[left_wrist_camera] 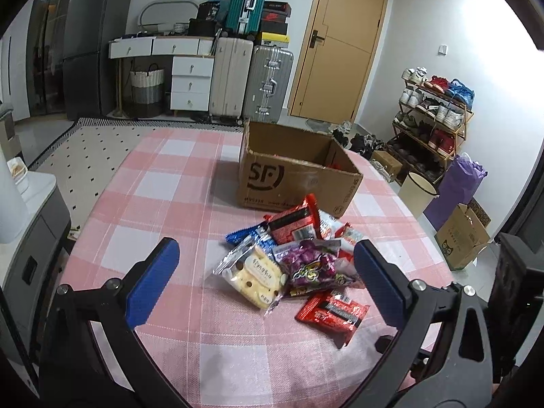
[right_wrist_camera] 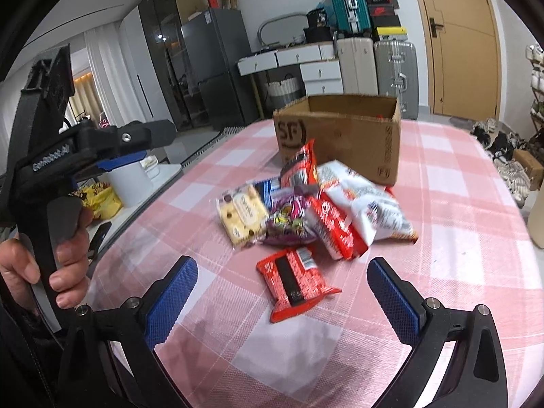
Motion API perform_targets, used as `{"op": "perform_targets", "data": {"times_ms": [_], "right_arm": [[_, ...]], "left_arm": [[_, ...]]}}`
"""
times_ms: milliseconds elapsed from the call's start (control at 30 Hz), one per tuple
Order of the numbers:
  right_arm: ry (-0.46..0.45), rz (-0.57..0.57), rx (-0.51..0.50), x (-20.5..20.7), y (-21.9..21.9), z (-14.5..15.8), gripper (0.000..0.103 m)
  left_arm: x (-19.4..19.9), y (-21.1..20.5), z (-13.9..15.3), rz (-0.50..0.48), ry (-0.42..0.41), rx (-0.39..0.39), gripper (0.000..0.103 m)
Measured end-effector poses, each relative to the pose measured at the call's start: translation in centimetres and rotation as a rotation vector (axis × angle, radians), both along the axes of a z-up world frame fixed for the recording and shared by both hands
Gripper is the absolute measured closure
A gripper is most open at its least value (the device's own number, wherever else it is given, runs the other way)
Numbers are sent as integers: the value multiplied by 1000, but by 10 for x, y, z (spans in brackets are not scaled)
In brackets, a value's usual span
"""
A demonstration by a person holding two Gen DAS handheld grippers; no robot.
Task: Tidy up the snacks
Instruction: 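Grasp the red wafer pack with black stripe with the right gripper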
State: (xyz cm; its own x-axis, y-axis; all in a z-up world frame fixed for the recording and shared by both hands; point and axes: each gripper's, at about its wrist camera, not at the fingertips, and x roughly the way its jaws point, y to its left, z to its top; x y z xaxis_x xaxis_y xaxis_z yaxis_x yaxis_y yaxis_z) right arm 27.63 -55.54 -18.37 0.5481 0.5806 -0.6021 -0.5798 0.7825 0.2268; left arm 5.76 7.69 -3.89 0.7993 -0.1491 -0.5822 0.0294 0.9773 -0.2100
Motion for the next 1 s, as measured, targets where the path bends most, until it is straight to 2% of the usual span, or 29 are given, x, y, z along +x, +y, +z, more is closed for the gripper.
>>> {"op": "perform_targets", "data": {"times_ms": [100,200,633,733,867,967,1000], "right_arm": [[40,20,-18,8,7,-15,3],[86,42,-30,18,14,-31,13],[162,51,-106,48,36,-65,15],[149,52,-118,49,42,-66,18],[133,58,-148,49,50,-67,31],[111,47,-195,49,53,-66,47],[103,47,-213,49,54,-66,55]], "left_arm": [[3,3,-9,4,13,-3,1],[5,7,-17,7,21,-10,1],[17,25,-47,32,55,-51,1],[19,27,-53,36,69,-51,1],[23,31,-63,45,89,-59,1],[24,32,-68,47,101,-63,1],[24,33,-71,50,106,-62,1]]}}
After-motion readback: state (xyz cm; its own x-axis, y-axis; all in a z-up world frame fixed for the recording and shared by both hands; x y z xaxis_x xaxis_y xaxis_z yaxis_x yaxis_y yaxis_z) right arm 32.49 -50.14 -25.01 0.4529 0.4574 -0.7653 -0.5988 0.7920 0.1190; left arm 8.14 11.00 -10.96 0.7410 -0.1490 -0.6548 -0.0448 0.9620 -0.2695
